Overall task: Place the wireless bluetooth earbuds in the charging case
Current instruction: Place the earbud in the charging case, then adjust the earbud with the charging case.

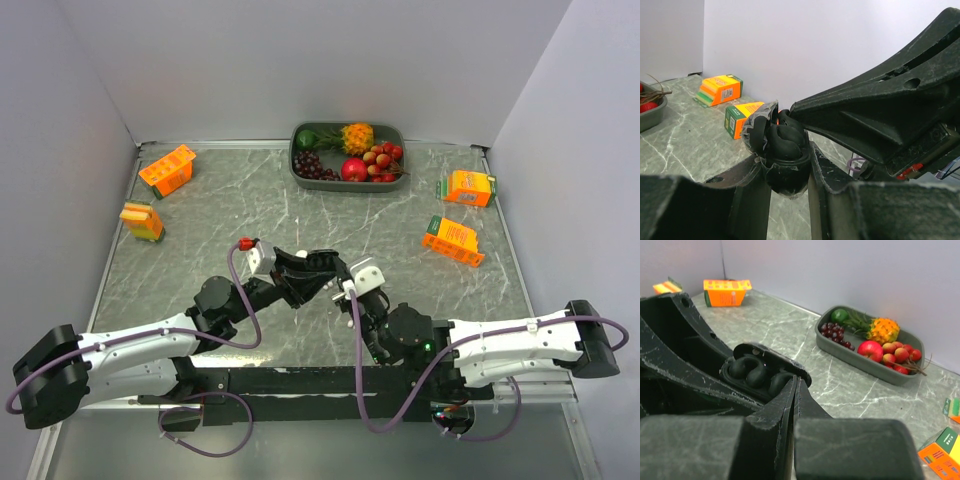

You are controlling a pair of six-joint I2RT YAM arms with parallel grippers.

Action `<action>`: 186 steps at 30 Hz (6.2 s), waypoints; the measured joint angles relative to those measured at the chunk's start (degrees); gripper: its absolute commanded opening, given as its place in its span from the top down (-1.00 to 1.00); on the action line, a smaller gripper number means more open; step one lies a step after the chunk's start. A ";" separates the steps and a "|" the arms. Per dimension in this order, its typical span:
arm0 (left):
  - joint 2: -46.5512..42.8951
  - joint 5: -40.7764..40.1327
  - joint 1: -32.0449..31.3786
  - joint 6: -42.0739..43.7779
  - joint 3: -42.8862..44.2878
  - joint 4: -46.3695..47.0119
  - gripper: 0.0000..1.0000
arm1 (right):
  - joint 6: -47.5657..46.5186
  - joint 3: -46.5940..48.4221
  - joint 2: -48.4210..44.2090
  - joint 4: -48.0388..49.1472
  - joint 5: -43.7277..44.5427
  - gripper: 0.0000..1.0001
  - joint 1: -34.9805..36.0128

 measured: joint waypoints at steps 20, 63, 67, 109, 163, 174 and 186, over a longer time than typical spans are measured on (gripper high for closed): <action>-0.04 -0.39 -0.02 0.00 -0.24 -0.20 0.98 | 6.82 1.03 -4.00 -11.93 -4.70 1.00 -0.37; -5.90 20.20 1.68 0.90 -5.51 1.46 0.98 | 20.00 28.46 -5.77 -48.50 -39.06 -0.14 -8.61; -6.86 24.35 2.08 2.14 -5.42 -0.98 0.98 | 21.14 29.09 -5.66 -54.23 -45.59 -0.13 -10.25; -11.21 23.04 2.19 2.54 -3.67 -10.32 0.98 | 32.28 35.47 5.33 -70.53 -46.62 -0.08 -11.26; -10.73 22.05 2.38 0.87 -3.74 -9.01 0.98 | 34.40 36.09 5.77 -70.88 -44.54 -0.43 -12.31; -10.75 20.85 2.38 0.90 -3.74 -9.09 0.98 | 34.27 37.68 0.15 -70.97 -45.77 0.30 -12.31; -10.78 20.09 2.38 0.90 -3.72 -9.22 0.98 | 35.19 42.82 5.68 -75.10 -58.38 0.09 -12.50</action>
